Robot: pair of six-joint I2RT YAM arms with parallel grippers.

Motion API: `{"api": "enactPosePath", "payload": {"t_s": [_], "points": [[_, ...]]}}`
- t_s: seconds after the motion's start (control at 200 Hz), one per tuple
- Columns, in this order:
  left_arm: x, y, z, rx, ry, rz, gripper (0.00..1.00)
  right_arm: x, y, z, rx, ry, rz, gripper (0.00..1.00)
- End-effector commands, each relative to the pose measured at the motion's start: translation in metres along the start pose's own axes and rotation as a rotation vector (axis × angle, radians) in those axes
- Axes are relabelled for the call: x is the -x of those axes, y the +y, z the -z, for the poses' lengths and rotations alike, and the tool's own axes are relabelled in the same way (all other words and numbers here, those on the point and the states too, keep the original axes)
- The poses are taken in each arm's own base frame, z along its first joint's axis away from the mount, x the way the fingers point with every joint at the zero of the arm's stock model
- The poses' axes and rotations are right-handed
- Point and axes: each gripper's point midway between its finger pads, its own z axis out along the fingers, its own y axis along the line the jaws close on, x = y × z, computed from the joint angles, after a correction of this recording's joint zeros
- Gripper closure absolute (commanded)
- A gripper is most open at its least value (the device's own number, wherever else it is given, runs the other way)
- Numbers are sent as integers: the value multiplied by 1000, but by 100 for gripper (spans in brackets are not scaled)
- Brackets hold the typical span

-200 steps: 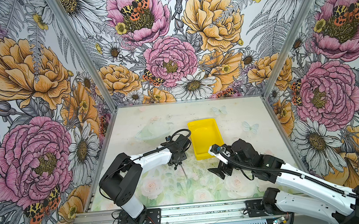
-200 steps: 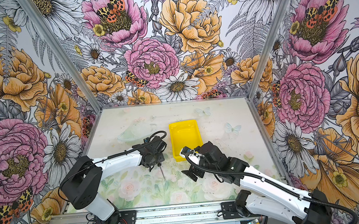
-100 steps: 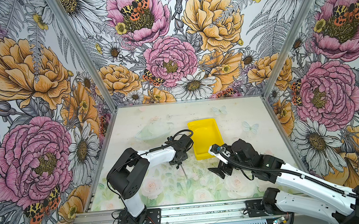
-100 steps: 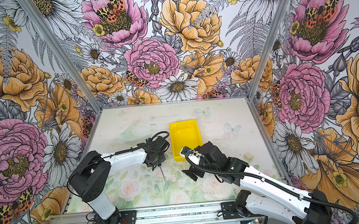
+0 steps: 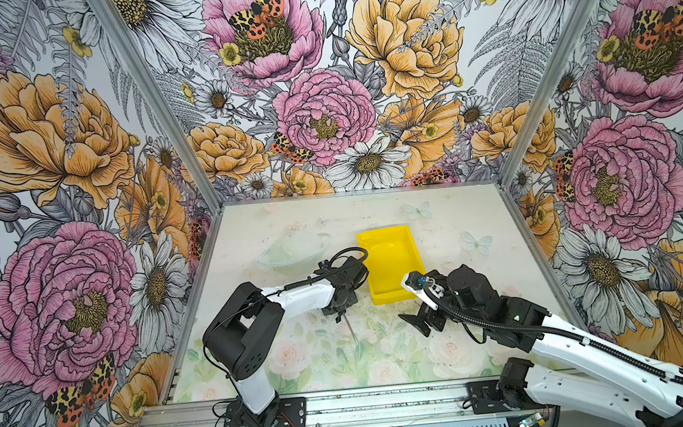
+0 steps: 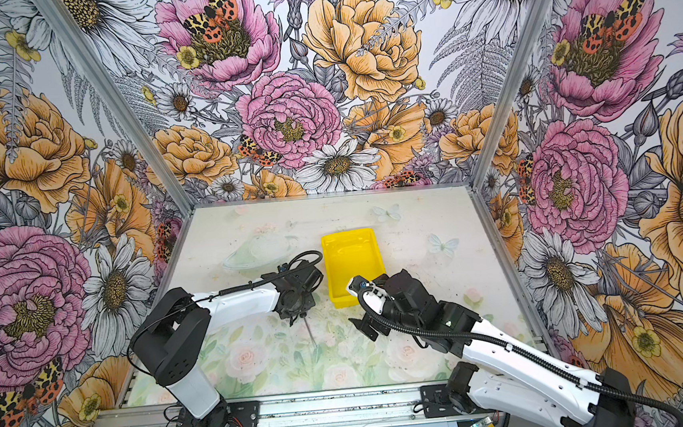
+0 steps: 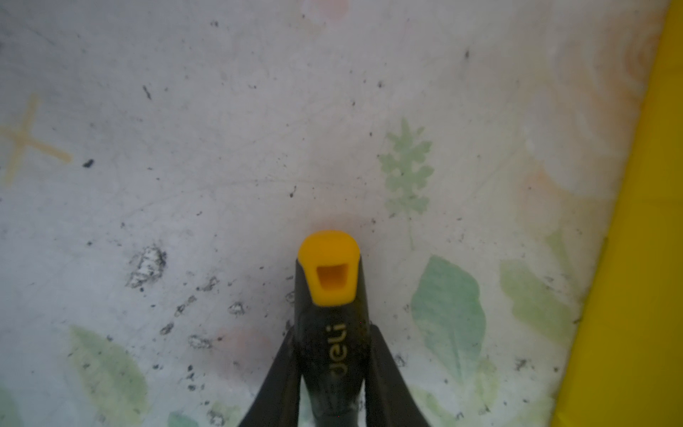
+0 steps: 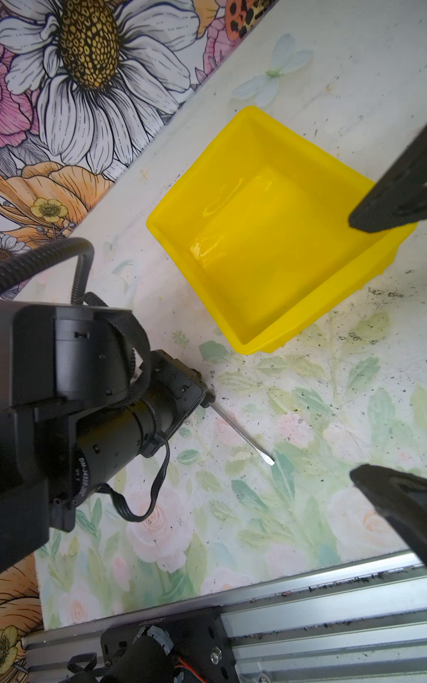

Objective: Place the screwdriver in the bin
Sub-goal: 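Lift the screwdriver with the left gripper and carry it over the yellow bin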

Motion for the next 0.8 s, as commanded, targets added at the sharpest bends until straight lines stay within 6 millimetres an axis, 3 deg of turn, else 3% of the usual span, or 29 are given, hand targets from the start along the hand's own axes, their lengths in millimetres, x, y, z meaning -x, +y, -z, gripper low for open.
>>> {"api": "enactPosePath", "payload": {"t_s": [0.0,0.5,0.796], "points": [[17,-6,24,-28,-58,8,100,7,-8,8,-49,-24,5,1],[49,-13,67,-68,-155,-5,100,11,-19,20,-118,-57,-1,0],[71,-28,102,-141,-239,4,100,14,-21,23,-122,-64,-4,0]]}}
